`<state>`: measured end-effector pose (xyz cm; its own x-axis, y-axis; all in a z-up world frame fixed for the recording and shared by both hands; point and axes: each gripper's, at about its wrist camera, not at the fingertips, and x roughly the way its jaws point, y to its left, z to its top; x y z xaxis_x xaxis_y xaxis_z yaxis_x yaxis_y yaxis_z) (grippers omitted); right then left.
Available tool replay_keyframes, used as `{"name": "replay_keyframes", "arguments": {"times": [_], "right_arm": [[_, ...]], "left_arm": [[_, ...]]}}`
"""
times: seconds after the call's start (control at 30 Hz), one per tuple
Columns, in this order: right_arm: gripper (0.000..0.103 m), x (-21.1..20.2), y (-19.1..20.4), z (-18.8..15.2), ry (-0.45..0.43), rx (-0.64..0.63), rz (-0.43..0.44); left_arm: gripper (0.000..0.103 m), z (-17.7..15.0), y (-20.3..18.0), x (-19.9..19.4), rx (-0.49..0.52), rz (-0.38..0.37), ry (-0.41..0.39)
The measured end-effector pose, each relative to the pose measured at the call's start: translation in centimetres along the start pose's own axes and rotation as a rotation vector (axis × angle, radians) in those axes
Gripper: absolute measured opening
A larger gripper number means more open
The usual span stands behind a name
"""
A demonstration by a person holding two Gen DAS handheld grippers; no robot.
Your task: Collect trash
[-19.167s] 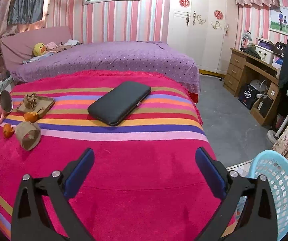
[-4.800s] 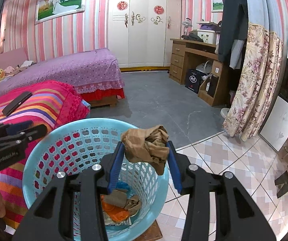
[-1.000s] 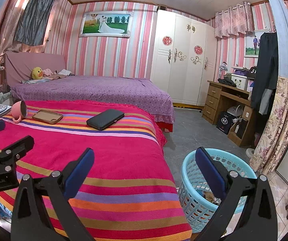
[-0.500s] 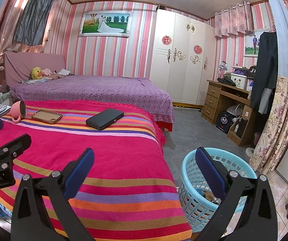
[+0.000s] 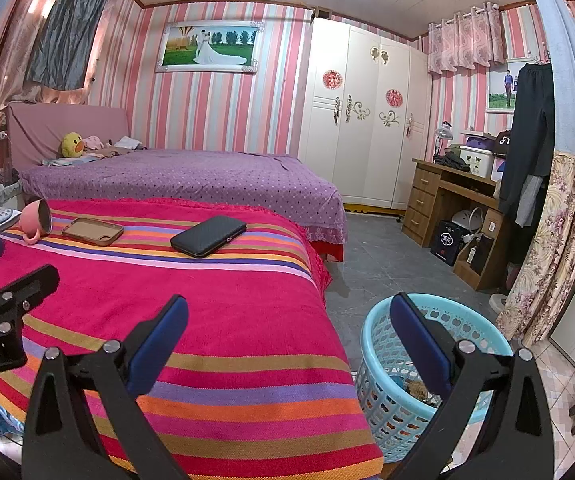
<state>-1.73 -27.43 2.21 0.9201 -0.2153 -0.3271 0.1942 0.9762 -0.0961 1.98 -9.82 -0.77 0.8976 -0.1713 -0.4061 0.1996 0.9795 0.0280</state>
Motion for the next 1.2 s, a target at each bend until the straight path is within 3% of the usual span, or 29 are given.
{"name": "replay_keyframes", "arguments": {"times": [1.2], "right_arm": [[0.098, -0.11, -0.23, 0.03, 0.002, 0.000, 0.001]], "left_arm": [[0.097, -0.09, 0.32, 0.01, -0.003, 0.000, 0.000]]}}
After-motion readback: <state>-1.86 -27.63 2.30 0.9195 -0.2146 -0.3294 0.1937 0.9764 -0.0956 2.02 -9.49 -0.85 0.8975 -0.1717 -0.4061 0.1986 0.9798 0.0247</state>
